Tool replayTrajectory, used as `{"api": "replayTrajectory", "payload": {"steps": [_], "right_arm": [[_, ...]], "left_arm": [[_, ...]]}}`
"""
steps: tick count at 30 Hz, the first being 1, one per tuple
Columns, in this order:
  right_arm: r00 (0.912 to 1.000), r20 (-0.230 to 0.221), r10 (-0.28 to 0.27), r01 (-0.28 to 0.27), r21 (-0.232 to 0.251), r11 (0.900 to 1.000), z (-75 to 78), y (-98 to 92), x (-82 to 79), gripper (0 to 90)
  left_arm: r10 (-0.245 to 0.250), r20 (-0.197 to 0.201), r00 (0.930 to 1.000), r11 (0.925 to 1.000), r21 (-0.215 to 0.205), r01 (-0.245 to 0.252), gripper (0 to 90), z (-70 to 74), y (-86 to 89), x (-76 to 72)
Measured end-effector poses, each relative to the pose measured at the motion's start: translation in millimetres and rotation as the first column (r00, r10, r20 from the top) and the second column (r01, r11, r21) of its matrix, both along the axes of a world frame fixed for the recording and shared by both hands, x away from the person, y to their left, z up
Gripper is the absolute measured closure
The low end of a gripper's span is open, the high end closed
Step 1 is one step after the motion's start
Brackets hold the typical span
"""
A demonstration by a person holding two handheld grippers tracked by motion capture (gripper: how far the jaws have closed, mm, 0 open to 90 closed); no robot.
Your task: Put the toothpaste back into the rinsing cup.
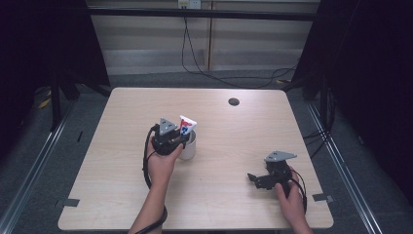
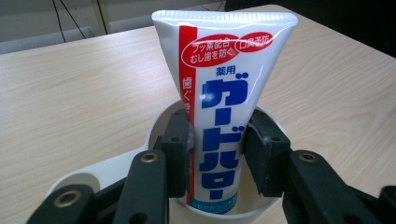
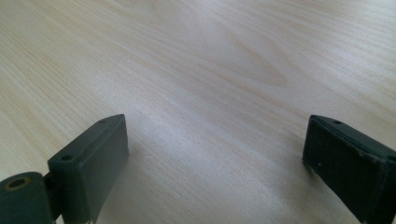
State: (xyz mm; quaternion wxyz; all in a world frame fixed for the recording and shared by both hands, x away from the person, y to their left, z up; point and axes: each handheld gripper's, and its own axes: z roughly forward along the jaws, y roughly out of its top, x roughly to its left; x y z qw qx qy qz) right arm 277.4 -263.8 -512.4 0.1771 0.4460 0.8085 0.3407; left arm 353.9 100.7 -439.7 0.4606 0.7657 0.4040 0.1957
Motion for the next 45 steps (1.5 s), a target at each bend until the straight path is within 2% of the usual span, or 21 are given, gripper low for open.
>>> {"api": "replayTrajectory", "payload": {"steps": [17, 31, 45], "right_arm": [[1.0, 0.0, 0.0, 0.0, 0.0, 1.0, 0.0, 0.0, 0.0, 6.3], [1.0, 0.0, 0.0, 0.0, 0.0, 1.0, 0.0, 0.0, 0.0, 6.3], [1.0, 0.0, 0.0, 0.0, 0.0, 1.0, 0.0, 0.0, 0.0, 6.3]], "left_arm": [[-0.016, -0.008, 0.9998, 0.9997, 0.017, 0.016, 61.4, 0.6, -3.1, -0.1], [-0.019, -0.026, 0.9995, 0.9997, 0.012, 0.019, 59.1, 0.1, -4.1, 0.7], [-0.025, -0.027, 0.9993, 0.9996, 0.014, 0.025, 59.0, 2.8, -3.5, 0.4]]}}
